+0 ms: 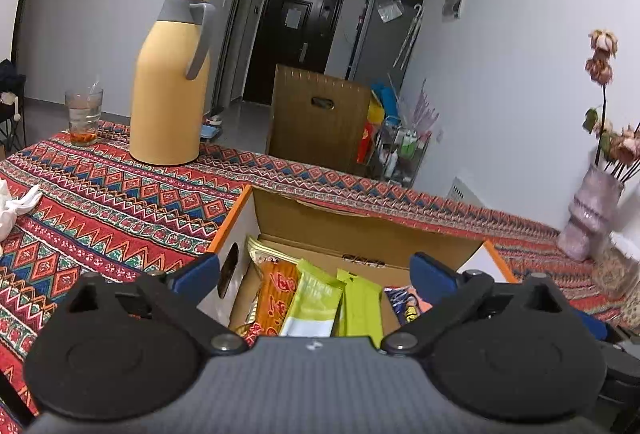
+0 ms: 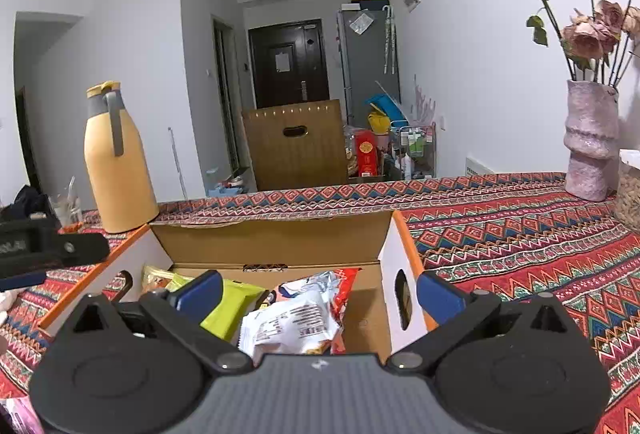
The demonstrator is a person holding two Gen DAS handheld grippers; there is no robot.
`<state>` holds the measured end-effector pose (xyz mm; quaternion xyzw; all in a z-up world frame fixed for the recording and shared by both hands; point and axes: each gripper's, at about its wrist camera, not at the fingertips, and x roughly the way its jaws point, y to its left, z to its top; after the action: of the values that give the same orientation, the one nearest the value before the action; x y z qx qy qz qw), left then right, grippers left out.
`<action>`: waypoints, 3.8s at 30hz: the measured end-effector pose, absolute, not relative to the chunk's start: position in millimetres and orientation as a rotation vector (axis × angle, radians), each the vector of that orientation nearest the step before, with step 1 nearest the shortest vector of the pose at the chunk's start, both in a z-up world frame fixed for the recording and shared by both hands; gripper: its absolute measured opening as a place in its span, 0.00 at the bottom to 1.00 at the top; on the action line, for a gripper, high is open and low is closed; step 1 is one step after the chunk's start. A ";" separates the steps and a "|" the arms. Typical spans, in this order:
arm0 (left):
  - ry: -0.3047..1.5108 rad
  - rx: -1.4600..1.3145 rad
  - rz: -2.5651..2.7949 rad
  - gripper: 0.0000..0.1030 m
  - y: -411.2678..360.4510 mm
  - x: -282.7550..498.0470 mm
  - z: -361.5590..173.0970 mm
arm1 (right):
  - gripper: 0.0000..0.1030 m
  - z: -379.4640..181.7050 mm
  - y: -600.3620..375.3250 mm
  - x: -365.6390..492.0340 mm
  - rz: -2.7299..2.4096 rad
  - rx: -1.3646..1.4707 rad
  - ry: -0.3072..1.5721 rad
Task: Organize snacks
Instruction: 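Carry both snacks over the box and open both grippers to drop them, then withdraw both grippers from the box back toward the snack pile, then grasp the pink square packet with the right gripper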
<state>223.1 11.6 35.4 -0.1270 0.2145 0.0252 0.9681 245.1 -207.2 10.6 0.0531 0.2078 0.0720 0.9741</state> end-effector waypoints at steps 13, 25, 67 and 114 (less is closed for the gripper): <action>0.429 -0.246 0.041 1.00 7.1 210.2 40.1 | 1.00 15.2 -207.0 229.5 0.154 0.100 0.391; 0.408 -0.228 0.051 1.00 -0.7 201.9 48.8 | 1.00 26.0 -211.7 220.7 0.132 0.095 0.366; 0.430 -0.149 0.052 1.00 22.6 58.4 42.6 | 1.00 25.4 -225.9 79.4 0.158 0.087 0.419; 0.564 -0.152 0.007 1.00 34.4 41.6 -13.0 | 0.98 -49.7 -205.1 120.6 0.193 -0.046 0.715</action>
<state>41.6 34.4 -13.0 -0.0748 0.2779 0.0037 0.9577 120.6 -205.1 -49.7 -0.0225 0.3491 0.0945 0.9320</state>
